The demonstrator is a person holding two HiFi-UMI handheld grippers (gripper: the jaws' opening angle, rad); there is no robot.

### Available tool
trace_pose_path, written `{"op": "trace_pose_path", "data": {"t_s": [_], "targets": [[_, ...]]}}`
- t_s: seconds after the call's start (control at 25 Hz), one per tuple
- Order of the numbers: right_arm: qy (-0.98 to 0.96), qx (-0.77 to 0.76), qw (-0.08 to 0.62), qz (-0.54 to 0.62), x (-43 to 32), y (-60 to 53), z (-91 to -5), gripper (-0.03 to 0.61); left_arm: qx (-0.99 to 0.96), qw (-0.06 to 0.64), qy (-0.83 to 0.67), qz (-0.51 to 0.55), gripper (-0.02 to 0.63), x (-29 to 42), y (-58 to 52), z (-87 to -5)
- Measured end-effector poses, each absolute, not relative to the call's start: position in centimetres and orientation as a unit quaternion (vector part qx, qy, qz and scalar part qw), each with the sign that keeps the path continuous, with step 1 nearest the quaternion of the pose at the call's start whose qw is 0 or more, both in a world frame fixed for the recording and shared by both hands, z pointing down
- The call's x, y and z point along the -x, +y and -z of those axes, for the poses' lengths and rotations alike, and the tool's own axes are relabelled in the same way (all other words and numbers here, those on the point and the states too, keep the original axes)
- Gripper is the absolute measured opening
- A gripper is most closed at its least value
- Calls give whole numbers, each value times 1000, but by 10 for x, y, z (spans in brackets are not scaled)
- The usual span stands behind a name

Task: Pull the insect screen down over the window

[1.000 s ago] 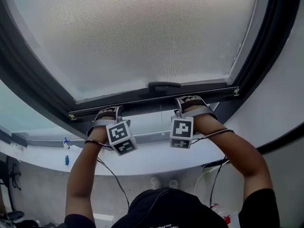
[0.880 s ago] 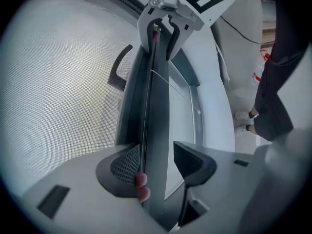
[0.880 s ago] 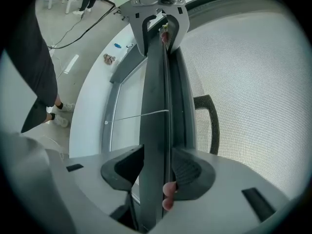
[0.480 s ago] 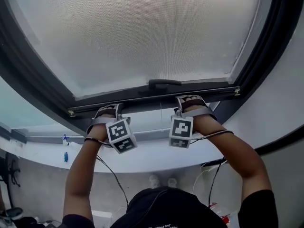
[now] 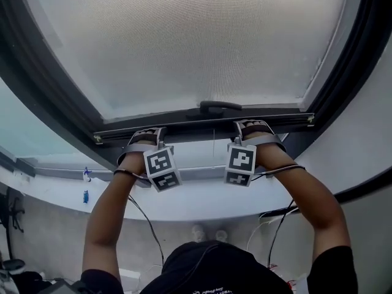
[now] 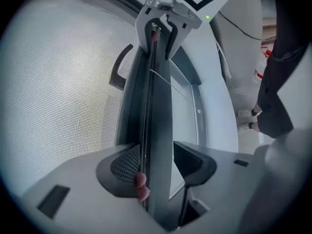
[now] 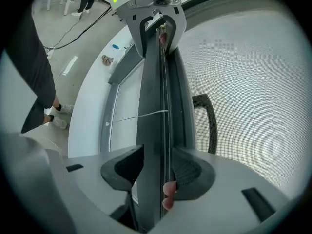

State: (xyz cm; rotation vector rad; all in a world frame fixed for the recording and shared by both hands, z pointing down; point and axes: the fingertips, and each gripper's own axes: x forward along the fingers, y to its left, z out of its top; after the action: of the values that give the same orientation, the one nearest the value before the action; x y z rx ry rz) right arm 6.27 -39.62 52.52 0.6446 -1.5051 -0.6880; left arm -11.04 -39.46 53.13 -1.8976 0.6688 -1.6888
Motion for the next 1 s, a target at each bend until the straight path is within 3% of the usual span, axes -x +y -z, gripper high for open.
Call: {"op": "trace_pose_path", "data": {"t_s": [1.0], "targets": [[-655,-275,643,287,-64,-396,-528,179,695,245,253,627,216,113,-400,-540]]}}
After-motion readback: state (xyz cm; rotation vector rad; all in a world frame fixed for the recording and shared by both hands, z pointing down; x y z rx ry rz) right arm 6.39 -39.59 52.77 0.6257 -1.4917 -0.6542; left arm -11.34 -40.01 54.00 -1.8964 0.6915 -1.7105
